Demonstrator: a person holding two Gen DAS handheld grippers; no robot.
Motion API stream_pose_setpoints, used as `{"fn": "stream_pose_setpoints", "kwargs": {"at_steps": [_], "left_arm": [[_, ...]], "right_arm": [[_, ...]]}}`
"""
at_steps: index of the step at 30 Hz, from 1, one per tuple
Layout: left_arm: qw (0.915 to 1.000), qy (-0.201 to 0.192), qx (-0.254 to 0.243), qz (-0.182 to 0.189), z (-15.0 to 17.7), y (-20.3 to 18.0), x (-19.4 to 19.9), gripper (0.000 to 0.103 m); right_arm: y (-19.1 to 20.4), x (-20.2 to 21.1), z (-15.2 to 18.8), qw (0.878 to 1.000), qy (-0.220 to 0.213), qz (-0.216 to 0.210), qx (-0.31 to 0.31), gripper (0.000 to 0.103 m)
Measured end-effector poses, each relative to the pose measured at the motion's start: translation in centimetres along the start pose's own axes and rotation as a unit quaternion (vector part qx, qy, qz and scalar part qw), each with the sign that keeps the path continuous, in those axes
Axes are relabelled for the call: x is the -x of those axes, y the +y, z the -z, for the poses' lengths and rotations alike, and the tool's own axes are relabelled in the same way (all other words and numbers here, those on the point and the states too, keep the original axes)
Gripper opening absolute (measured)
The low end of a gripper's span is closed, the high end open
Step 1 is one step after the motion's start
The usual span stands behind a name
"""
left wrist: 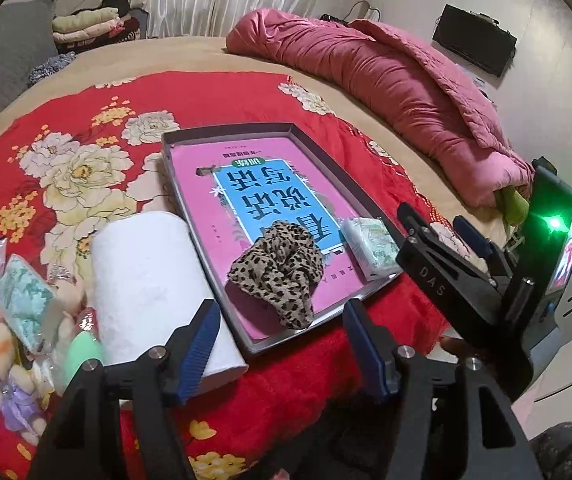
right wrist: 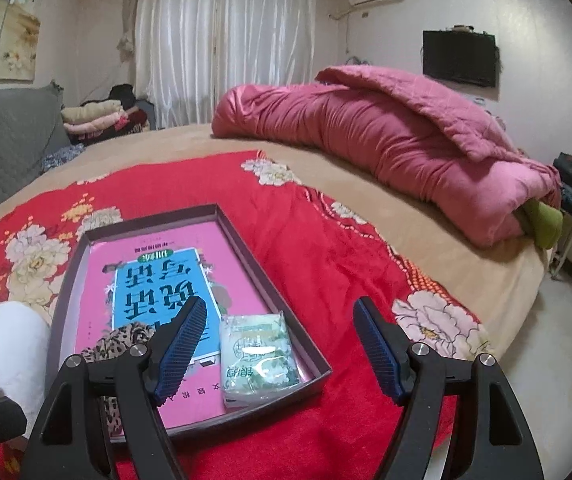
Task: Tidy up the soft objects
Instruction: 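Move both tools back from the tray toward the pile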
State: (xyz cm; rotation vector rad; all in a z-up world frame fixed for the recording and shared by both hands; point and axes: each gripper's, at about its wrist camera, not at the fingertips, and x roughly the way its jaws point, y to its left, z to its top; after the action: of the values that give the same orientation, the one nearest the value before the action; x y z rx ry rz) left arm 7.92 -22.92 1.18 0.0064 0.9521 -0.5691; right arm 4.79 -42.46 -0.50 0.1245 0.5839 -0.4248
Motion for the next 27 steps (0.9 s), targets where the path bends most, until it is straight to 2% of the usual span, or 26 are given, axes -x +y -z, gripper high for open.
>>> {"fn": "stream_pose_setpoints", "kwargs": {"at_steps": [14,21,25,27], "left_arm": [[0.9997,-0.003,0.021,0.013,1.7,1.6,2.2,0.064],[0.9995,-0.011,0.025,0.014,2.5,2.1,3.6,0.064],[0.9992,-0.016,0.035,0.007,2.9,2.8,4.6,0.064],[0.9987,-0.022,0.045,0.003,3.0,3.5,5.2,0.064]], "right_arm": [[2.2,2.7,0.2,0.998,-0.027,0.003,0.049,0.077],[3.8,4.7,0.4,0.998,-0.028,-0.034,0.054,0.077],[5.1,6.0,0.5,0.996,-0.038,-0.040,0.074,0.077],[5.4,6.5,0.5,0.996,-0.031,-0.061,0.063,0.077]]}}
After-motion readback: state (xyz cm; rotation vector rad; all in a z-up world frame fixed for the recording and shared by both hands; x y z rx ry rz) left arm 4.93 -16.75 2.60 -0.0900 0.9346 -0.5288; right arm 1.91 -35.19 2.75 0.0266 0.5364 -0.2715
